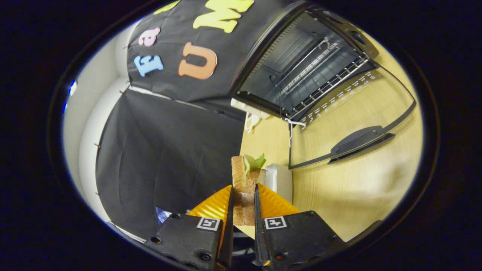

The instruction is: Open the toaster oven, put the food inside, and close the toaster oven door.

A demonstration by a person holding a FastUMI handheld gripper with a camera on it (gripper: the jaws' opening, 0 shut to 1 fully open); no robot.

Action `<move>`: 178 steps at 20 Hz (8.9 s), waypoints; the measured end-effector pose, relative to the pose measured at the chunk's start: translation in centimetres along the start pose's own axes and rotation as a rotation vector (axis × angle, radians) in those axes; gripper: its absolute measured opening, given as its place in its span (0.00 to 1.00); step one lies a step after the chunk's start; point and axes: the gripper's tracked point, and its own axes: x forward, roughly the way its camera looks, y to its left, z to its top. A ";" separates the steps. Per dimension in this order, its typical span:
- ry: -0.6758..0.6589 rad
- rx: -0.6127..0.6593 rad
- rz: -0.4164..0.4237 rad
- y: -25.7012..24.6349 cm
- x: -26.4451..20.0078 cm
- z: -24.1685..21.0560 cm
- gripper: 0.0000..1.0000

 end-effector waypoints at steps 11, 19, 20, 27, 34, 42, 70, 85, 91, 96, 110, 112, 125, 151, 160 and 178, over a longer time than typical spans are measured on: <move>-0.814 0.205 0.052 -5.2 -6.9 15.2 0.29; -0.845 0.139 -0.159 -8.7 -0.2 21.7 0.30; -0.839 0.126 -0.186 -9.2 0.3 22.2 0.30; -0.665 0.170 -0.232 -10.8 4.8 20.4 0.33; -0.533 -0.100 -0.416 -10.8 6.0 19.6 0.40; -0.296 -0.558 -0.671 -11.1 7.0 18.2 0.94; -0.189 -0.614 -0.868 -13.0 -3.1 3.6 0.97; -0.233 -0.732 -0.983 -17.6 -3.4 3.5 0.95; -0.240 -0.726 -0.971 -16.8 -3.9 3.5 0.96; -0.270 -0.703 -0.923 -16.4 -3.8 3.6 0.96; -0.484 -0.853 -0.897 -14.3 -4.2 4.0 0.95; -0.500 -0.861 -0.890 -14.0 -4.3 4.1 0.95; -0.627 -0.955 -0.815 -8.8 -4.7 6.8 0.94; -0.807 -1.049 -0.669 12.8 -19.2 2.5 1.00; -0.794 -0.978 -0.674 14.9 -23.7 -1.4 1.00; -0.757 -1.018 -0.672 12.1 -23.7 -3.2 1.00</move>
